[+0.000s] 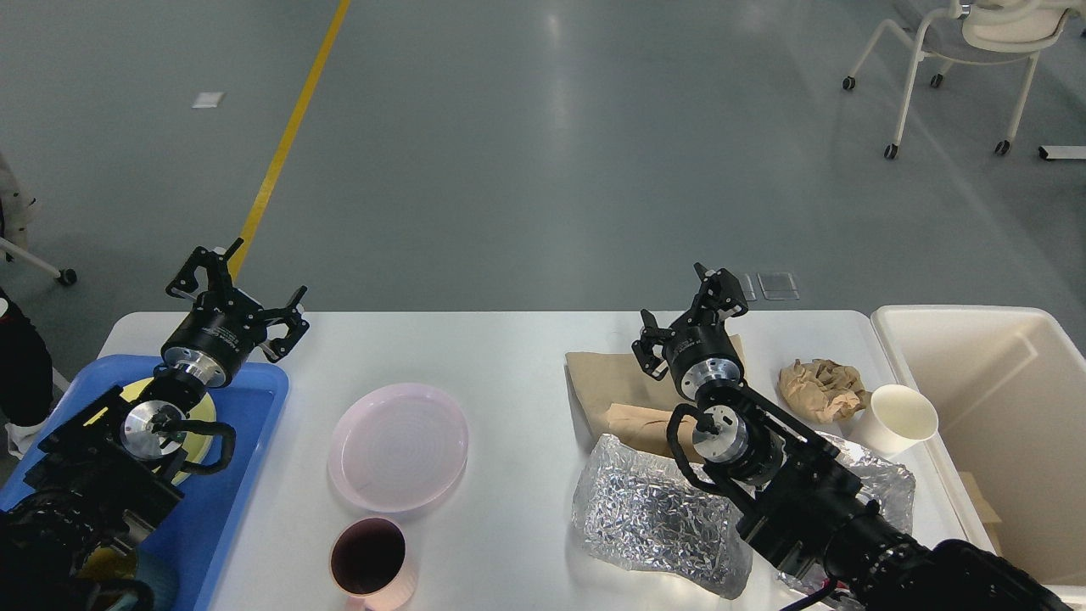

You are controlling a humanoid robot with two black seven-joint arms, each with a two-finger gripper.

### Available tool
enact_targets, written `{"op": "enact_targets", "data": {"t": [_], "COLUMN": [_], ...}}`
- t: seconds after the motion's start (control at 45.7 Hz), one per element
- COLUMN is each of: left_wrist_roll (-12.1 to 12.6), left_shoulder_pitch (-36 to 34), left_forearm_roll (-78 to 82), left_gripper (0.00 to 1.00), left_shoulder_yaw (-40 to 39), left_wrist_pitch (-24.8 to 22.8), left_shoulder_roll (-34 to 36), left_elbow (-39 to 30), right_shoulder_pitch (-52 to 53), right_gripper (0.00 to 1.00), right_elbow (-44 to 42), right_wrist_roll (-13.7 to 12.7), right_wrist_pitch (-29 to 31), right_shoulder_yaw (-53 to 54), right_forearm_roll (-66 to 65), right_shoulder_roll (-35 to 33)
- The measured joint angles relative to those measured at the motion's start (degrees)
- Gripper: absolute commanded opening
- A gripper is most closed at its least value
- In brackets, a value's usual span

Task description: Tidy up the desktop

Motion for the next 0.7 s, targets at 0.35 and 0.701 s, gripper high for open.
{"op": "enact_targets", "data": {"t": [0.35, 0.701], "left_wrist_roll": [0.0, 0.0], "left_shoulder_pitch": [0.1, 0.1], "left_forearm_roll": [0.0, 0.0], "left_gripper": [0.98, 0.98], "left_shoulder_yaw": [-0.6, -0.7], "left_wrist_pitch": [-0.2, -0.3], "left_shoulder_roll": [-0.1, -0.2], "left_elbow": [0.0, 0.0], "right_shoulder_pitch": [0.0, 0.0], "right_gripper": [1.0, 1.0], "right_elbow": [0.1, 0.1], "right_wrist_roll": [0.0, 0.0], "right_wrist_pitch": [0.0, 0.0], "right_shoulder_yaw": [0.0, 0.0], "right_forearm_roll": [0.0, 0.0], "right_shoulder_roll": [0.0, 0.0]}}
